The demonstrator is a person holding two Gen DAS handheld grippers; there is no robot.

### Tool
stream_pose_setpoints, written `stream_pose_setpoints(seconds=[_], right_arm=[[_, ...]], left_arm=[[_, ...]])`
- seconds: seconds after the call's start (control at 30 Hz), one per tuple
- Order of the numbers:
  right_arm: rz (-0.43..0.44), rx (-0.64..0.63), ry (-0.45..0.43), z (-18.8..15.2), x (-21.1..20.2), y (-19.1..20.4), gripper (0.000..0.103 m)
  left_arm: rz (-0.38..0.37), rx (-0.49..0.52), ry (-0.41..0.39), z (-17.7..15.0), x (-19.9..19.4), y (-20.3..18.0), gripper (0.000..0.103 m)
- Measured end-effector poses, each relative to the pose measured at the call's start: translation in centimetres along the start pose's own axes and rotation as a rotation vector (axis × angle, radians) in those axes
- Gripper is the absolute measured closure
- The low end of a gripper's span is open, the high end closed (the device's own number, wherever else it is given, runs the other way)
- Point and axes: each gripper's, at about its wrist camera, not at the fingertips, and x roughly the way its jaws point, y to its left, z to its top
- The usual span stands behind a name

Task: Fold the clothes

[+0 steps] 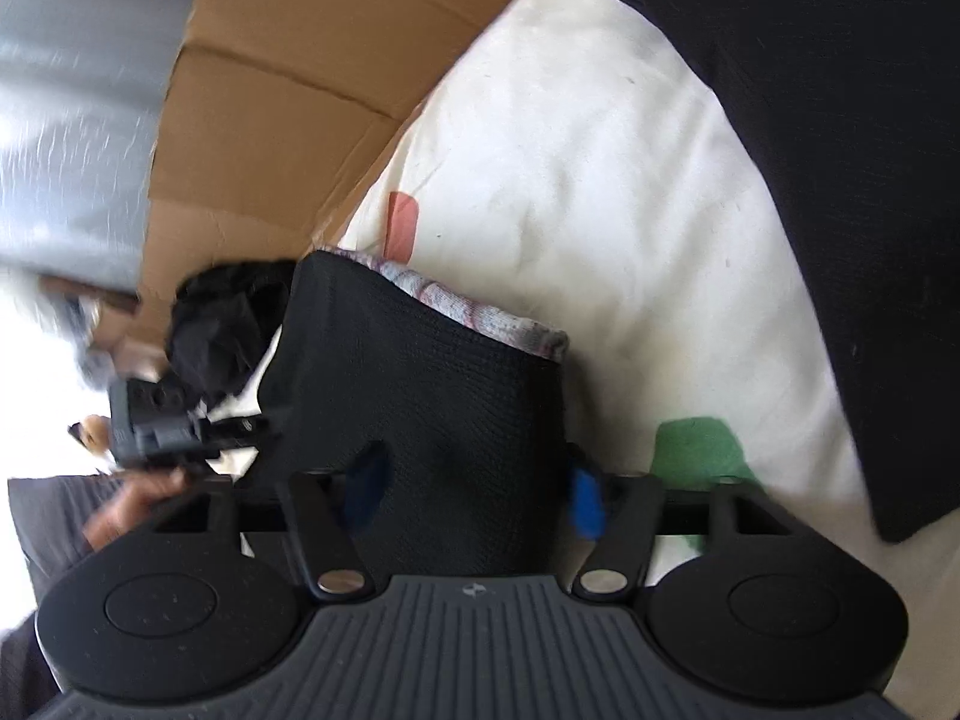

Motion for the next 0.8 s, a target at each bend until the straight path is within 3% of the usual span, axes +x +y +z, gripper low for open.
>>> stream_pose_setpoints(seconds=[0.03,0.17,0.53,0.8], right_arm=[[-0.01,-0.006,0.0,-0.1,0.0,0.1,0.074],[-0.022,-0.025,-0.008,-0.3,-0.7,0.4,0.089],[0.022,-0.169,-0.044,-1.2,-3.0,5.0,0.093],[0.079,-0.282,-0.072,-2.8,-4.8,10.2,0.093]], left_arm=[[0.007,0.005,-0.009,-0.1,-0.2,-0.2,0.069],[0.057,0.04,-0.057,-1.0,-0.9,-1.5,0.074],[0.058,0.052,-0.204,-4.5,-5.1,-4.5,0.079],[0.048,0.032,-0.376,-9.2,-9.3,-6.5,0.081]])
